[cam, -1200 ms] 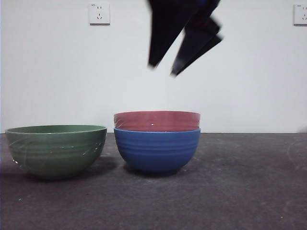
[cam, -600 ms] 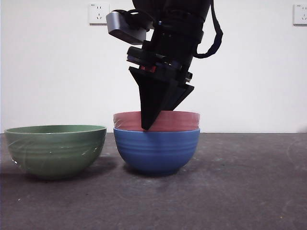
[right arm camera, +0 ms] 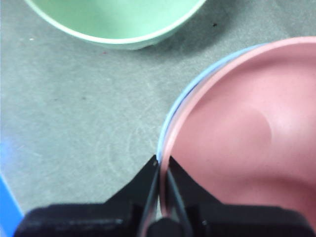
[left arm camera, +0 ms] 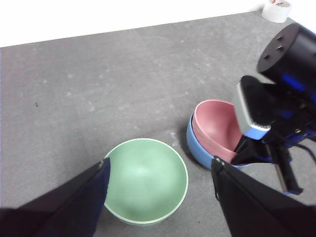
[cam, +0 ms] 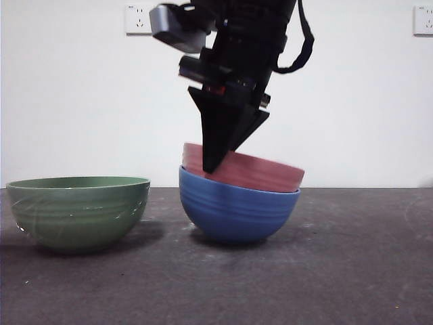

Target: Pick up the green bowl on the top,put the green bowl on the left,pick up the red bowl in the middle,put the red bowl on the right

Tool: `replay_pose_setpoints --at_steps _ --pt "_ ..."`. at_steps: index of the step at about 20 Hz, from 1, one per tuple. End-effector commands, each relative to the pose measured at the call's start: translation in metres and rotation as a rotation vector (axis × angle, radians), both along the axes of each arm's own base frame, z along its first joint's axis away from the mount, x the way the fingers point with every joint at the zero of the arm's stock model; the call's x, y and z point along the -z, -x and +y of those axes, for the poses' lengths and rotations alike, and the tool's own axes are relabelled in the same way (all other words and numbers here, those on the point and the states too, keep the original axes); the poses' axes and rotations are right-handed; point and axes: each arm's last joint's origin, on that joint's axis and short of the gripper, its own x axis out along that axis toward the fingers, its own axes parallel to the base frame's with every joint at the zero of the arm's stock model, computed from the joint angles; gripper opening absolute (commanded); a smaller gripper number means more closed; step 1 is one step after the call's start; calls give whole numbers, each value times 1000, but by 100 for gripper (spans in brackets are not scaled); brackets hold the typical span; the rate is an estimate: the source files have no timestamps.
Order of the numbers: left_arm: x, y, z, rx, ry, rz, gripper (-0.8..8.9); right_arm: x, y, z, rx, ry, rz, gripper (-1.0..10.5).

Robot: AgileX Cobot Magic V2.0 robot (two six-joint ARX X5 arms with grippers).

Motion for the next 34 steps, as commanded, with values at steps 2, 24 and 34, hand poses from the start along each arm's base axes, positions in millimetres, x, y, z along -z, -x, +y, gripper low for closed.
replay_pose_setpoints --at_steps 2,24,34 --pt "0 0 0 2 -4 -8 346 -20 6 -5 -3 -48 -45 -8" --pt "-6 -3 -1 4 24 -61 346 -16 53 -123 618 -60 -95 -9" --pt "-5 -2 -1 11 21 -49 346 35 20 -96 487 -22 14 -9"
